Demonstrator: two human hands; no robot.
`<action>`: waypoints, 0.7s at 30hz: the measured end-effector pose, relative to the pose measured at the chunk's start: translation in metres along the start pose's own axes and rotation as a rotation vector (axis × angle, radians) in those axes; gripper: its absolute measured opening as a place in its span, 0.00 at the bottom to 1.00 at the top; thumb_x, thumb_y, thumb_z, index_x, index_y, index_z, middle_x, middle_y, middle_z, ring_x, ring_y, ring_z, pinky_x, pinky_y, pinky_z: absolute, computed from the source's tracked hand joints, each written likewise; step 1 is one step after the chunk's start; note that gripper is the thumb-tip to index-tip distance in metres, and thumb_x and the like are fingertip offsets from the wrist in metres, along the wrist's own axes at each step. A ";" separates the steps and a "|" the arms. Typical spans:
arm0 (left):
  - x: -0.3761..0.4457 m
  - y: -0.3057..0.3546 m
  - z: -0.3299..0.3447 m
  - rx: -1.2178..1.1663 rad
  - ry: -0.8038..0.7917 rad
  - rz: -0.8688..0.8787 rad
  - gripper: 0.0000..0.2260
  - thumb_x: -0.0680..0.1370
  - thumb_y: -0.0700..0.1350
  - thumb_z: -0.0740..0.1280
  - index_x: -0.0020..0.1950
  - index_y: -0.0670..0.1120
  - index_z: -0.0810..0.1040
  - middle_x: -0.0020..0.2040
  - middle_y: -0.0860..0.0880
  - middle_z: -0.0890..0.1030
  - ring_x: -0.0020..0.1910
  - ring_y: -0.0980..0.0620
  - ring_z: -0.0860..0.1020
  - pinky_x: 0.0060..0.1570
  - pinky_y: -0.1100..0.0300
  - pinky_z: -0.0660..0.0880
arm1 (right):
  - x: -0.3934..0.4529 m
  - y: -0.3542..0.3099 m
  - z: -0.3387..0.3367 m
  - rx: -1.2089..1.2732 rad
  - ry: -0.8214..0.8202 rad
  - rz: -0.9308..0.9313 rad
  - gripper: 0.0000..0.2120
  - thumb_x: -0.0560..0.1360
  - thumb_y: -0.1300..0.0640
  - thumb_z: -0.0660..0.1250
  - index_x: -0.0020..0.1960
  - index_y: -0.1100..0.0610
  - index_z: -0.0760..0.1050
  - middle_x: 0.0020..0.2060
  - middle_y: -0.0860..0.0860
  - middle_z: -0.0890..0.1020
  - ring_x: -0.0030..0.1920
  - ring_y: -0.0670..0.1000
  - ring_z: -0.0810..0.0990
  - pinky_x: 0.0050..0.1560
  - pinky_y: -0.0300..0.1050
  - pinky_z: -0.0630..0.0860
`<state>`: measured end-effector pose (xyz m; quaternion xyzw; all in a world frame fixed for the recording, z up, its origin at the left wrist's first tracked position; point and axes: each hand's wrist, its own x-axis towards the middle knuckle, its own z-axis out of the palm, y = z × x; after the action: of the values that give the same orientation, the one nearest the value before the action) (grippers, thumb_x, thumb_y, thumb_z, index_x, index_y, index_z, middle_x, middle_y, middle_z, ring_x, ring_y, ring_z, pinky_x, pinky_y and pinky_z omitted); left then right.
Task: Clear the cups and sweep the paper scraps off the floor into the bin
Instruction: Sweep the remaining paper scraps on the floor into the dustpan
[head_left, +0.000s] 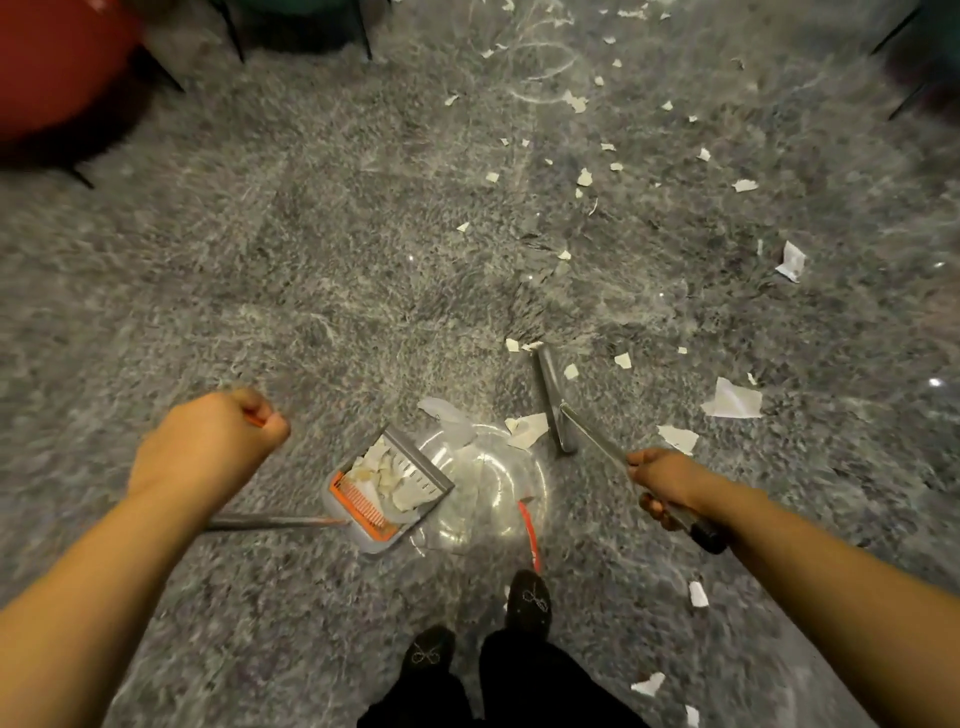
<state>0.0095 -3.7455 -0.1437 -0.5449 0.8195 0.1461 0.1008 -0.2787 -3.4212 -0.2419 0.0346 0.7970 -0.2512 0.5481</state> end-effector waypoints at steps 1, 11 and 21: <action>0.002 0.001 0.002 -0.002 -0.004 -0.001 0.10 0.75 0.56 0.68 0.36 0.54 0.74 0.37 0.46 0.77 0.39 0.43 0.75 0.39 0.55 0.72 | 0.004 -0.008 0.001 -0.039 -0.004 -0.012 0.13 0.82 0.62 0.54 0.65 0.63 0.68 0.25 0.55 0.66 0.21 0.50 0.63 0.23 0.35 0.62; 0.015 0.003 0.003 0.012 0.044 -0.037 0.07 0.76 0.55 0.66 0.43 0.54 0.79 0.47 0.44 0.83 0.48 0.40 0.80 0.46 0.53 0.75 | 0.030 -0.070 0.045 -0.331 -0.121 -0.073 0.08 0.81 0.63 0.55 0.56 0.61 0.71 0.26 0.55 0.69 0.21 0.49 0.66 0.21 0.36 0.65; 0.022 -0.006 0.003 0.010 0.023 -0.041 0.07 0.77 0.54 0.64 0.43 0.53 0.78 0.43 0.48 0.82 0.43 0.43 0.77 0.41 0.57 0.71 | 0.031 -0.081 0.107 -0.558 -0.249 -0.131 0.12 0.81 0.60 0.54 0.63 0.53 0.66 0.33 0.55 0.73 0.23 0.48 0.70 0.20 0.35 0.67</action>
<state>0.0068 -3.7656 -0.1541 -0.5629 0.8099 0.1335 0.0969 -0.2261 -3.5460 -0.2695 -0.1995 0.7625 -0.0599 0.6126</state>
